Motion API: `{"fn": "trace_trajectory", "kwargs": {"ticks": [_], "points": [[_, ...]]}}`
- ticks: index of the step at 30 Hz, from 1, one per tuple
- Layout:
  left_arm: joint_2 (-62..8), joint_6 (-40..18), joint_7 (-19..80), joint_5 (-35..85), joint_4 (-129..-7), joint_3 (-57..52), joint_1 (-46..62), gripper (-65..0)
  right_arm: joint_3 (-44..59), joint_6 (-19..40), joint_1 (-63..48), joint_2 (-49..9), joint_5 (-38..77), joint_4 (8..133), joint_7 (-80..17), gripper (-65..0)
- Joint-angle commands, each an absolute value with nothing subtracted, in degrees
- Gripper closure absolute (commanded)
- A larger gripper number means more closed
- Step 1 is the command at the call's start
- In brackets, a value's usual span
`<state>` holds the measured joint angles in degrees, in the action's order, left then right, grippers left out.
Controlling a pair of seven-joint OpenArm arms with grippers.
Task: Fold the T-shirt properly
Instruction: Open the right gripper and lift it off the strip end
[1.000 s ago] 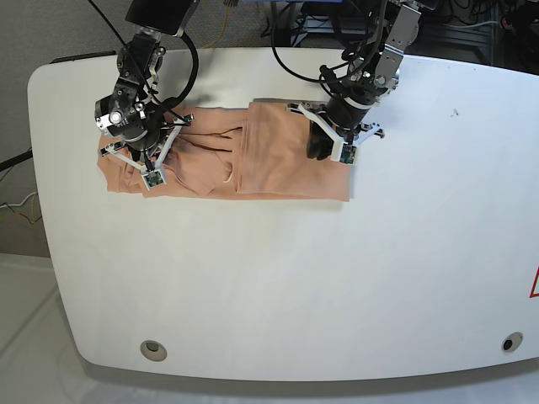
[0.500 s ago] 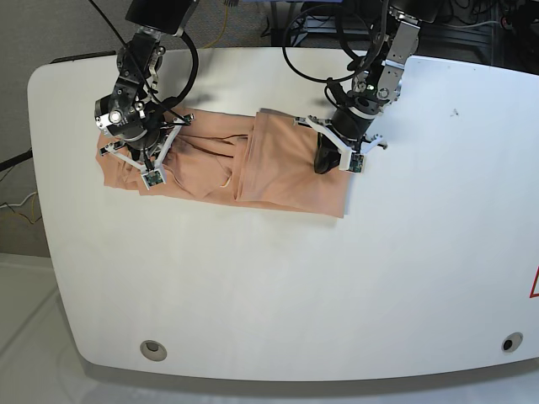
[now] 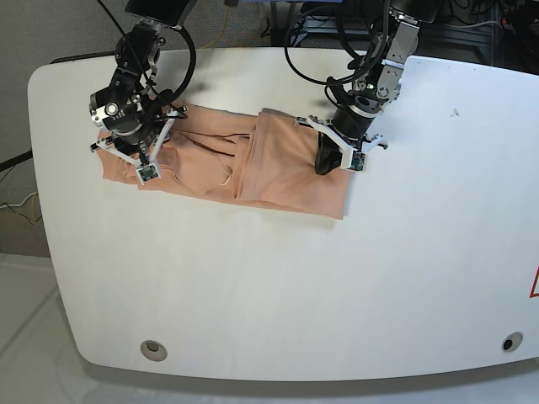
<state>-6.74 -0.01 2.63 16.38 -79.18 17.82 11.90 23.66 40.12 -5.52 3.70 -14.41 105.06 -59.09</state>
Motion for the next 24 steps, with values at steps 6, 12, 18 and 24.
{"fn": "trace_trajectory", "kwargs": {"ticks": [6,12,18,24], "points": [[-7.34,3.38,11.38,14.99,-77.23,17.8,13.23,-0.4,23.87,40.0,-4.09,4.7,-13.93,111.69,-59.12,-53.3],[-7.34,3.38,11.47,14.99,-77.23,17.8,13.23,-0.4,26.95,40.0,-2.95,5.05,-13.93,111.87,-59.12,-52.9],[-7.52,3.38,11.47,14.99,-77.23,17.8,13.23,-0.4,36.26,40.0,0.04,7.96,-13.85,111.78,-59.12,-53.2],[-7.43,3.38,11.56,14.99,-77.23,17.8,13.23,-0.4,45.32,40.0,2.42,8.4,-9.19,111.43,-59.38,-53.2]]}}
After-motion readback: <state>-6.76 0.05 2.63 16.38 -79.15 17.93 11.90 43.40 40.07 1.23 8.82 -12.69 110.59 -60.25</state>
